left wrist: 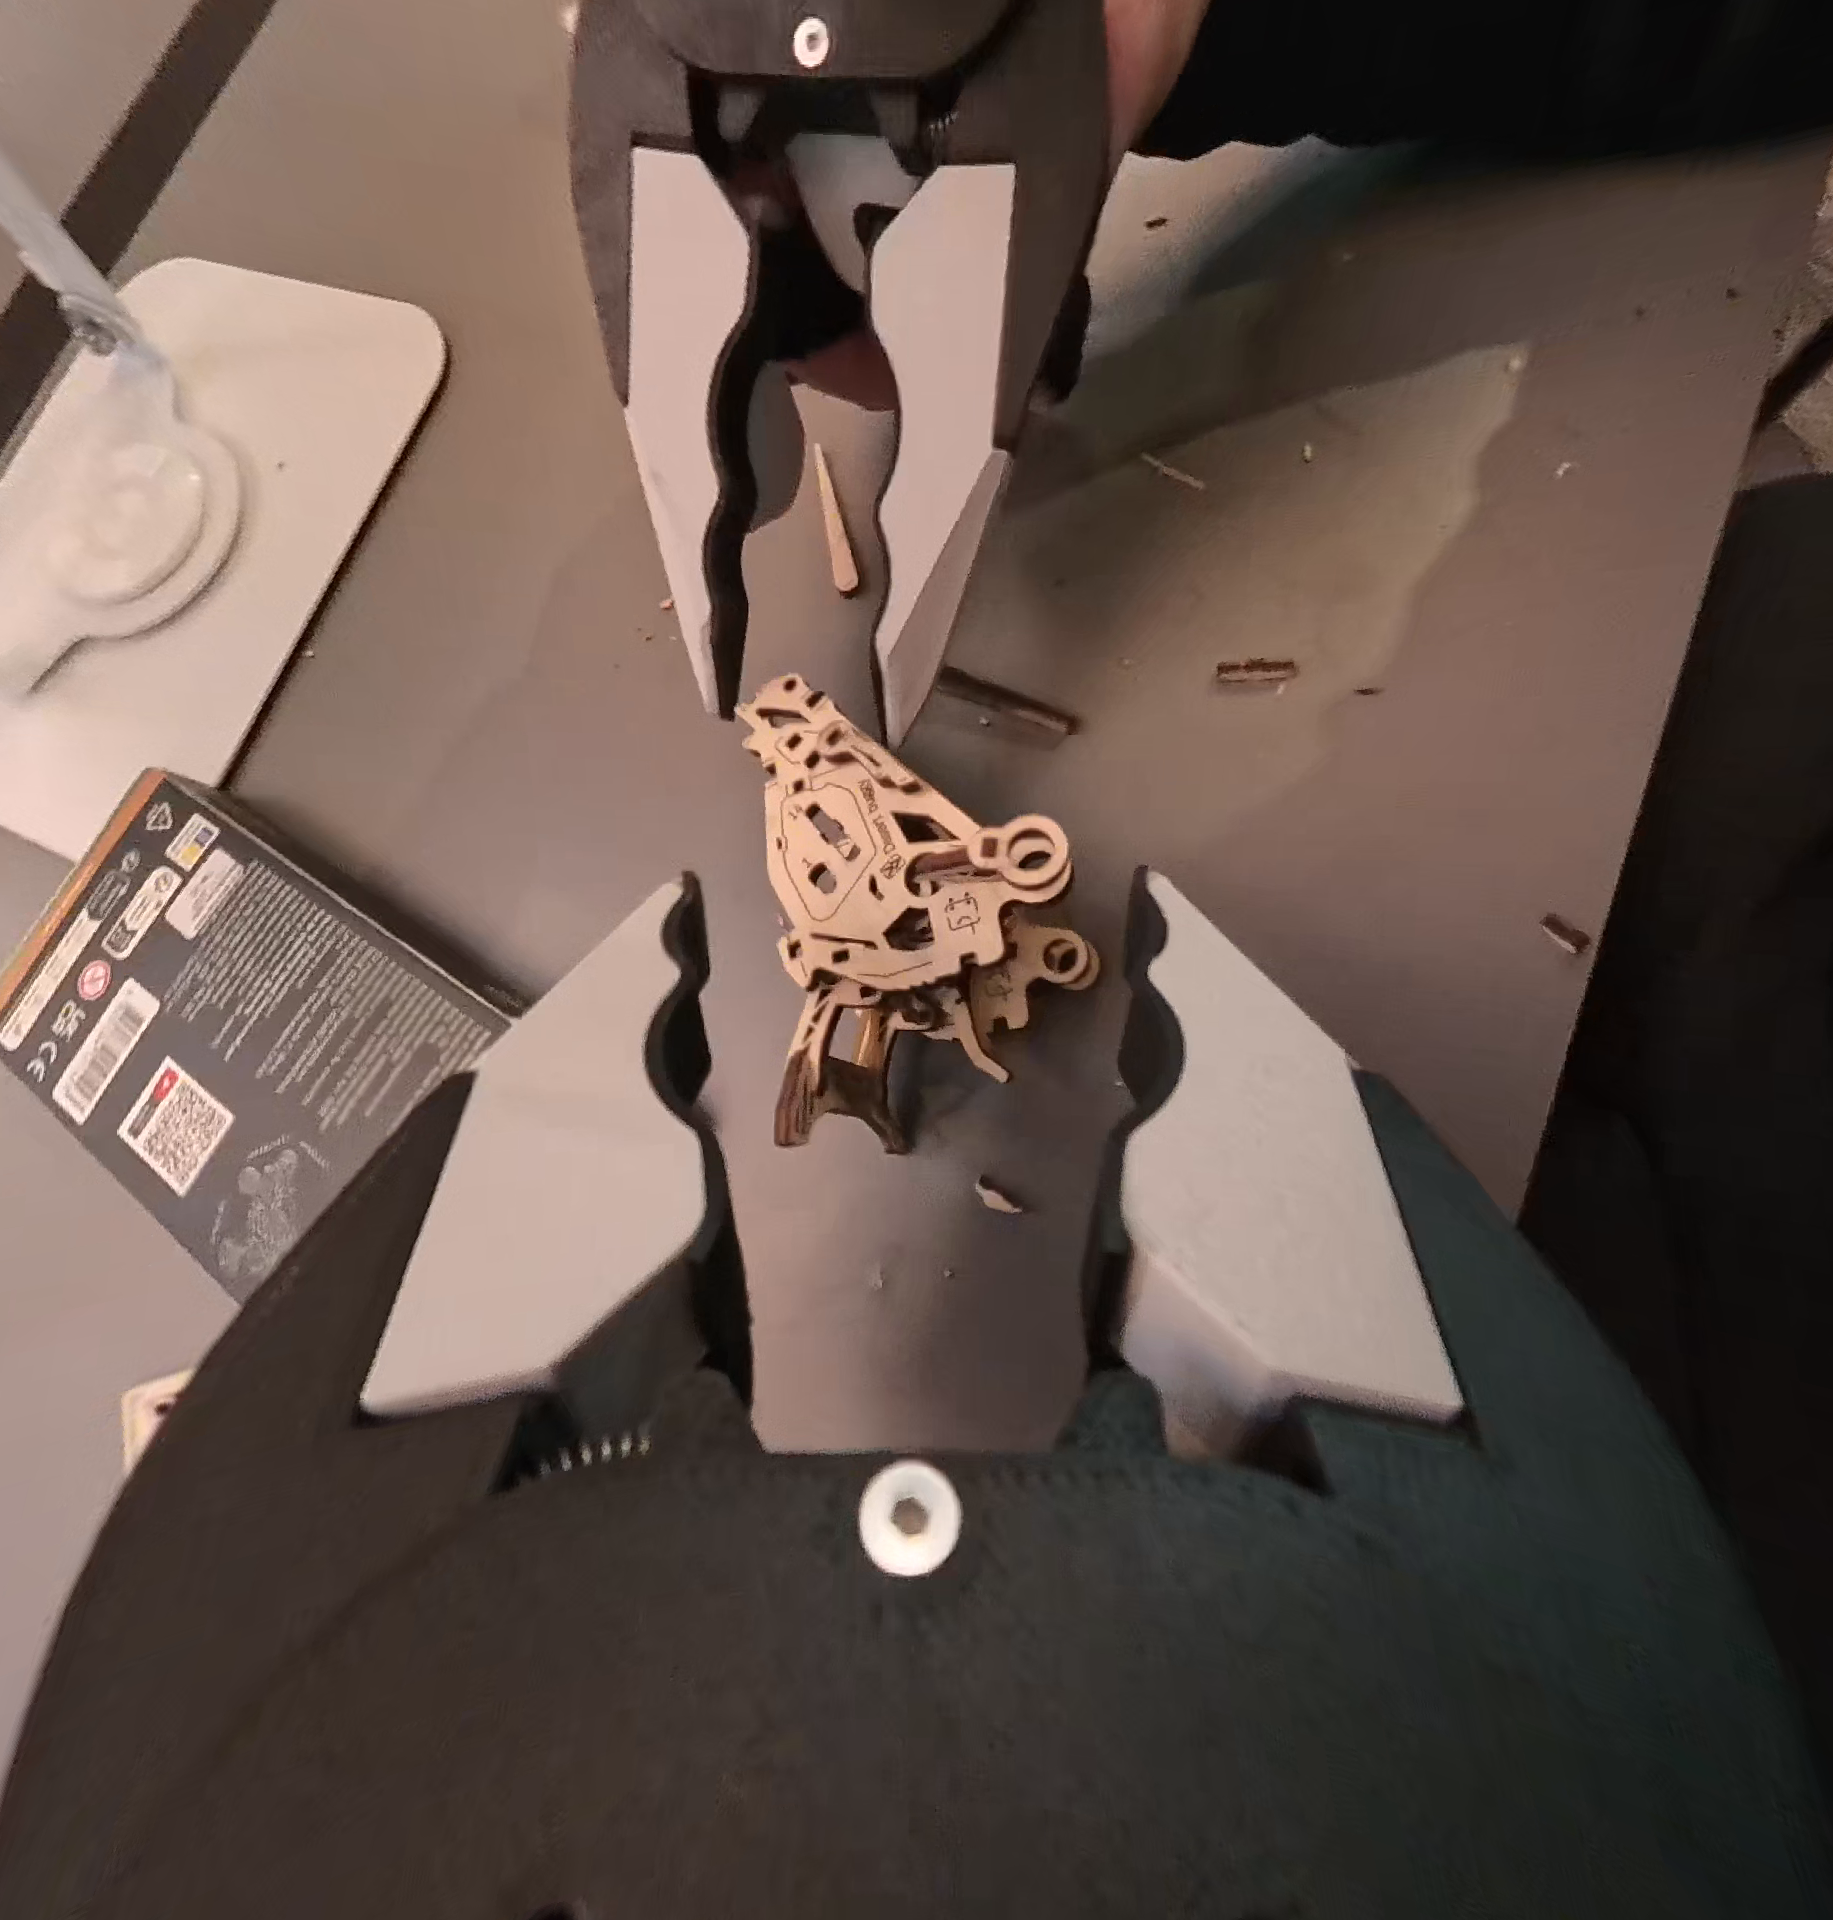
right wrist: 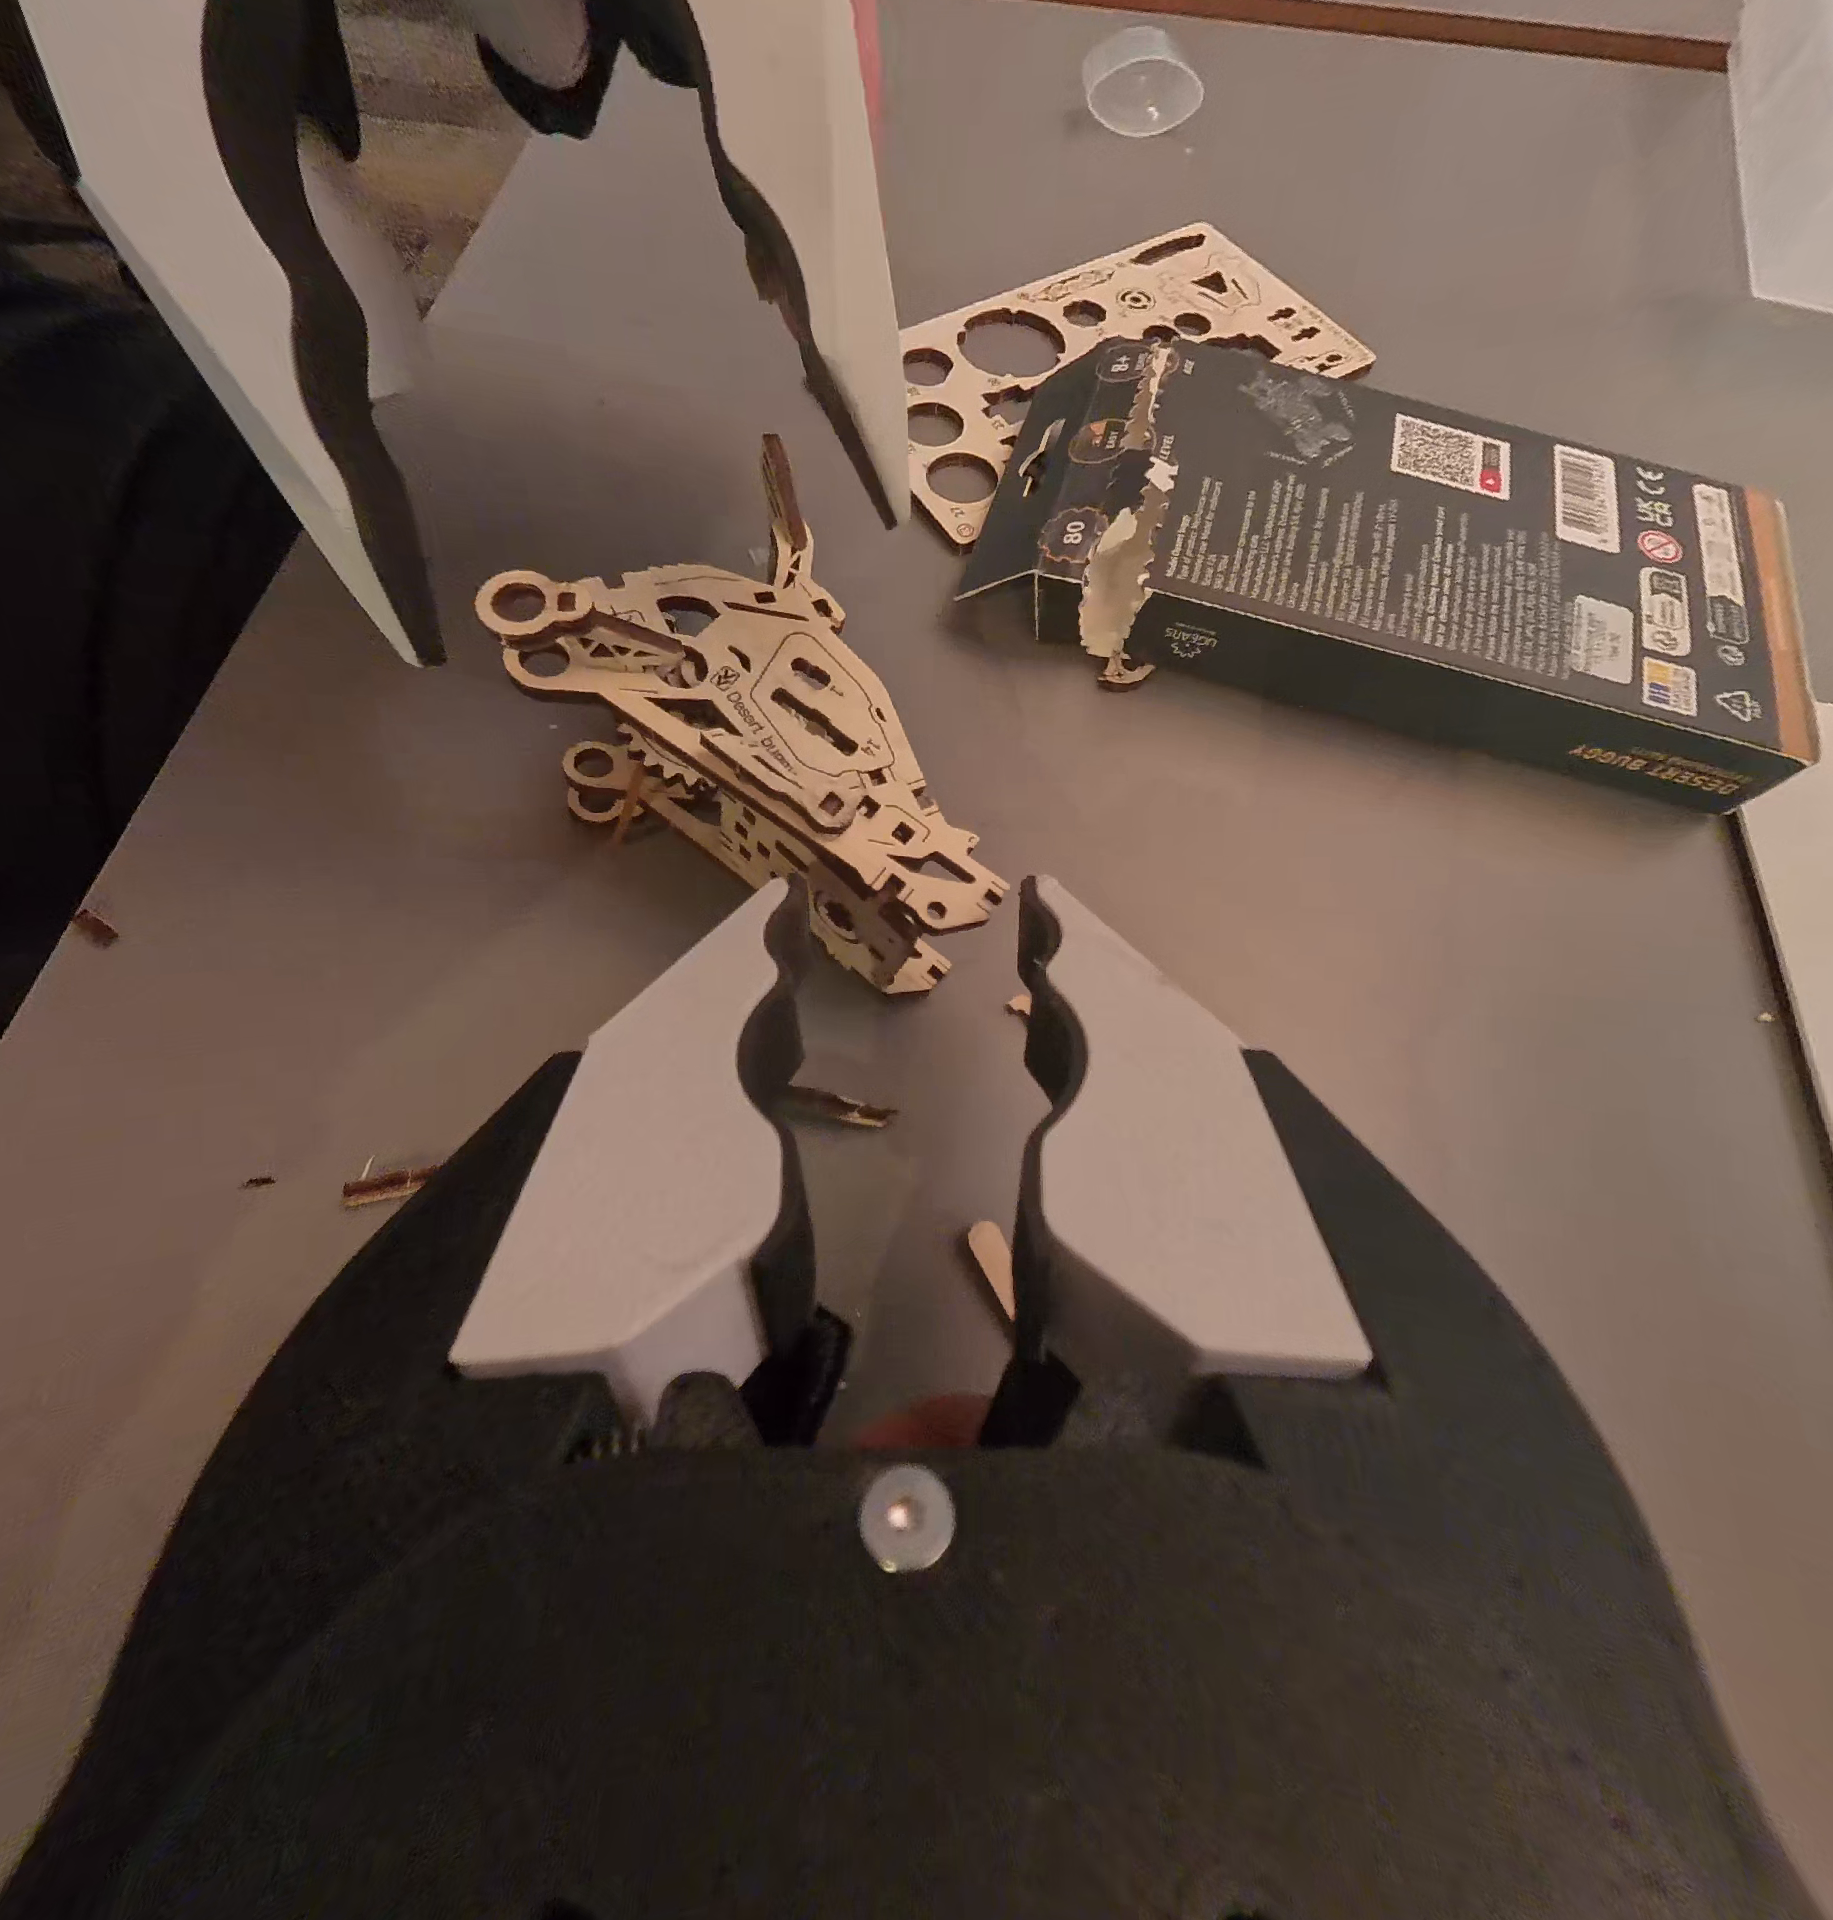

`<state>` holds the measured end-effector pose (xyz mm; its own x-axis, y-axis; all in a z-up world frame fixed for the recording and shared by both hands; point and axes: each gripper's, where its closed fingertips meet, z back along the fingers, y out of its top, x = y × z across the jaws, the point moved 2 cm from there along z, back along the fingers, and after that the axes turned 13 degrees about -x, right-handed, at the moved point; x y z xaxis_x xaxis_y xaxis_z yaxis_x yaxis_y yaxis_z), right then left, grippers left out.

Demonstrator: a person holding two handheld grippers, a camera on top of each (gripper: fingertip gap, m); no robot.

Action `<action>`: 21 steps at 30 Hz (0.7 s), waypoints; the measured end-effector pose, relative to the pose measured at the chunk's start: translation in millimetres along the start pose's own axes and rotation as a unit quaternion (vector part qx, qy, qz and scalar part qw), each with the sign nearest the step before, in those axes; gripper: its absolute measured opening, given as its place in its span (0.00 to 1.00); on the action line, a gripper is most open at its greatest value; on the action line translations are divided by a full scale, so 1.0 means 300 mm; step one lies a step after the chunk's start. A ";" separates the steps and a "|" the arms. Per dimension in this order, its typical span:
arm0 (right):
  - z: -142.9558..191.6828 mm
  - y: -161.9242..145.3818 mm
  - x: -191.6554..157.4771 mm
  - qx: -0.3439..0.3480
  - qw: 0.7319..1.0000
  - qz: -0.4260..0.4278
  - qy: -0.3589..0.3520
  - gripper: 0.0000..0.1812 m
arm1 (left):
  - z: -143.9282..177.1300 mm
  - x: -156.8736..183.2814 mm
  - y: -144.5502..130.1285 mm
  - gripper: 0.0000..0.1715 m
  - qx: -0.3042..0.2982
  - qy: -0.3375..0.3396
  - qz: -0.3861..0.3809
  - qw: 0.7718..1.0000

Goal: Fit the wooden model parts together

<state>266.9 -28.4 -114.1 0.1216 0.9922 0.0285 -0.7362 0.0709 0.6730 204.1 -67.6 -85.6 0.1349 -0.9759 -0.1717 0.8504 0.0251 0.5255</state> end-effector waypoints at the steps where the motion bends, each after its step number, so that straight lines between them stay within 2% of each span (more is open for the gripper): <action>1: -0.002 0.001 -0.001 0.000 1.000 0.001 -0.001 0.20 | -0.002 0.001 -0.002 0.45 0.005 0.007 0.008 1.000; 6: -0.006 0.005 -0.006 0.002 1.000 0.002 0.001 0.18 | -0.032 -0.002 -0.022 0.40 0.004 0.035 0.016 0.999; 11: -0.001 0.002 -0.001 0.002 1.000 0.001 -0.006 0.19 | -0.044 0.001 -0.033 0.34 0.011 0.031 0.010 0.999; 21: 0.006 0.000 -0.001 0.005 1.000 -0.001 -0.007 0.18 | -0.049 -0.002 -0.042 0.33 0.022 0.013 0.001 1.000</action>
<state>267.9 -28.9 -112.9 0.1319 0.9905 0.0383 -0.7294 0.0708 0.6804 200.8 -64.3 -104.3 0.1503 -0.9699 -0.1914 0.8274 0.0175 0.5613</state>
